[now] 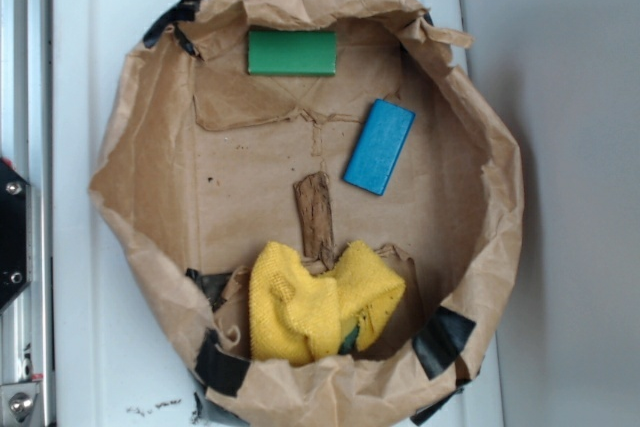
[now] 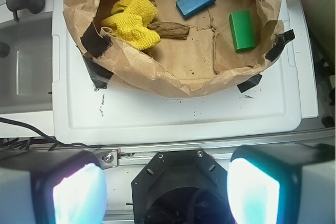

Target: Grab the green block.

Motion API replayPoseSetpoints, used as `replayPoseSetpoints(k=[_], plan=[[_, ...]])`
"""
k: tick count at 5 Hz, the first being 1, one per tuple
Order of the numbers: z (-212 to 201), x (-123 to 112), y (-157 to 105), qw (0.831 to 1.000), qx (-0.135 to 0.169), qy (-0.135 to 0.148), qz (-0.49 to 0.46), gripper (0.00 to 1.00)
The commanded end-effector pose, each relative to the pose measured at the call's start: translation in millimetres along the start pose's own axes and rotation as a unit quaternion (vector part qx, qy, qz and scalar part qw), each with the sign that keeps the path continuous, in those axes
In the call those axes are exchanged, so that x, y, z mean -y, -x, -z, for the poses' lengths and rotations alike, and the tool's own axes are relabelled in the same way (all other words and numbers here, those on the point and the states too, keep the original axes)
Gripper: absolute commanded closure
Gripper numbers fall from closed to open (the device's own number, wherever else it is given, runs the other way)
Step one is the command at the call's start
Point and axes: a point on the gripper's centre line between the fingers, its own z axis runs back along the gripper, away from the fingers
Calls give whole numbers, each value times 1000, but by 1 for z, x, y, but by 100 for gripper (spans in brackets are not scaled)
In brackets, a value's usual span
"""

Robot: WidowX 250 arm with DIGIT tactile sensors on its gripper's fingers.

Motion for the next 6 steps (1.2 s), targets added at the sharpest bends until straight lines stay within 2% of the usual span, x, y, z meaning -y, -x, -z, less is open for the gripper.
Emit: replayPoseSetpoints(k=[1, 2, 3, 4, 6], plan=[[0, 0, 0, 1000, 0, 0, 0, 0], [15, -10, -35, 999, 15, 14, 47, 0], [28, -16, -54, 996, 8, 32, 81, 0], [53, -33, -94, 997, -1, -7, 73, 0], [53, -33, -94, 997, -1, -7, 73, 0]])
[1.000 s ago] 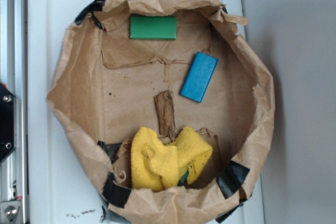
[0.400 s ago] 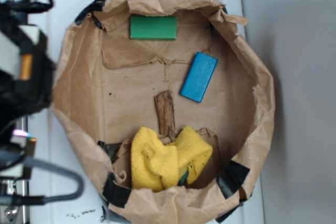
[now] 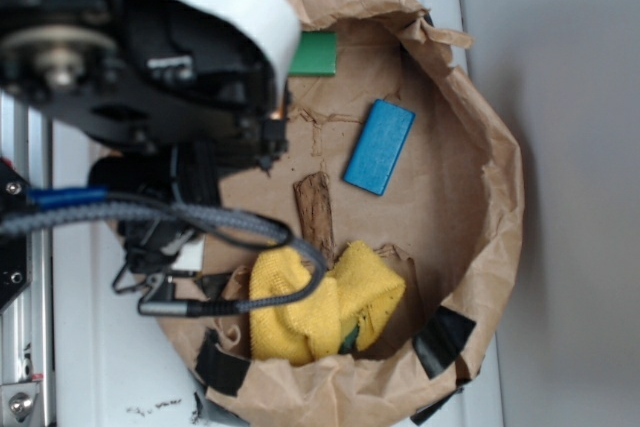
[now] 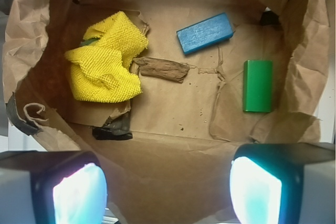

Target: Grab the green block.

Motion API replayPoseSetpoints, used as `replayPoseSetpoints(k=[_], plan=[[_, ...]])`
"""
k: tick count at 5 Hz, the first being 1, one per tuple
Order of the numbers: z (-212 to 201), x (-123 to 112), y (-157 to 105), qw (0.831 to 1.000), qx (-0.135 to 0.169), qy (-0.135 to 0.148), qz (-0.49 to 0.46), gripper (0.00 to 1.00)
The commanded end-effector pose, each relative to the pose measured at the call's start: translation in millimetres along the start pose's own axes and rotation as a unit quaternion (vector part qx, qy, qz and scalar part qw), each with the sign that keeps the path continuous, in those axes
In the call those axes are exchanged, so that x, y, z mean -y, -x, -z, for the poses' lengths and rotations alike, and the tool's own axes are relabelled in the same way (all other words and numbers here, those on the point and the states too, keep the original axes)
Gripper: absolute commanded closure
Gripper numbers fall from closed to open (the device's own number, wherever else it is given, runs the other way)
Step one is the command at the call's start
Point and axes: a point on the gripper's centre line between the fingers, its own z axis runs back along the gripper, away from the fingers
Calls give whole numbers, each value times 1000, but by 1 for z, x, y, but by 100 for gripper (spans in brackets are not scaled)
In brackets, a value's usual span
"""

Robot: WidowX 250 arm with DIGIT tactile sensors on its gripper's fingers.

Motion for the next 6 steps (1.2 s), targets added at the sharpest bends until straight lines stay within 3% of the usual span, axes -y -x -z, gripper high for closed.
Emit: replayPoseSetpoints(k=[1, 3, 6], plan=[[-13, -5, -5, 1000, 26, -6, -7, 0], [46, -7, -16, 997, 53, -47, 4, 0], [89, -32, -49, 997, 41, -61, -14, 0]])
